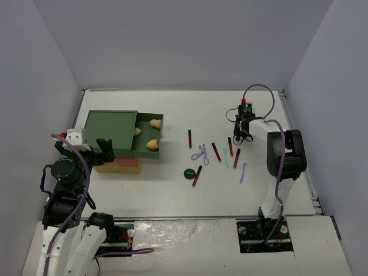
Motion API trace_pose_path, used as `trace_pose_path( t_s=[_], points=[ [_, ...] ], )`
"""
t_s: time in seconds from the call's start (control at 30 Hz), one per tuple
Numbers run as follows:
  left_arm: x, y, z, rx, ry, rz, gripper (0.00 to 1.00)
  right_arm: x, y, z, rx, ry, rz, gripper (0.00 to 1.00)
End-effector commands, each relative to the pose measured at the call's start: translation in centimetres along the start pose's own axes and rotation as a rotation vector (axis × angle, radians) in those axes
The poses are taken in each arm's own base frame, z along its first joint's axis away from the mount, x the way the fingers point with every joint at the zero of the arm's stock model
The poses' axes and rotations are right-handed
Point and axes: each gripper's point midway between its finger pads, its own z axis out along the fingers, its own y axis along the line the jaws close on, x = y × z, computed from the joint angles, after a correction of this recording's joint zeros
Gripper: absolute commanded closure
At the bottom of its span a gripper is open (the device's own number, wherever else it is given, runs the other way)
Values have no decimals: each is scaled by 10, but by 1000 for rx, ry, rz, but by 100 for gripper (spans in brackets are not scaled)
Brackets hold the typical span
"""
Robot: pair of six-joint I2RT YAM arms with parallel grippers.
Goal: Organize the makeup
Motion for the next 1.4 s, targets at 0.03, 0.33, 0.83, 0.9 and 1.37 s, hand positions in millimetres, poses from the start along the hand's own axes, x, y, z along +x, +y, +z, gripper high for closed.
trace_pose_path(
  t_s=[0.03,0.33,0.83,0.9,1.37],
  points=[
    [-18,-4,4,17,-57,-4,3,-69,68,-97,-181,-238,-88,94],
    [-17,-3,4,11,-54,-1,3,-92,260,-276,-647,-529,-311,90],
    [-16,-3,3,10,-53,-2,3,-35,413,-356,-1031,-611,-582,31],
    [-17,-3,3,11,-54,-1,3,-37,407,-362,-1027,-622,-586,19],
    [-16,-4,4,16,-48,0,3,-6,263,-320,-698,-548,-613,24]
  ],
)
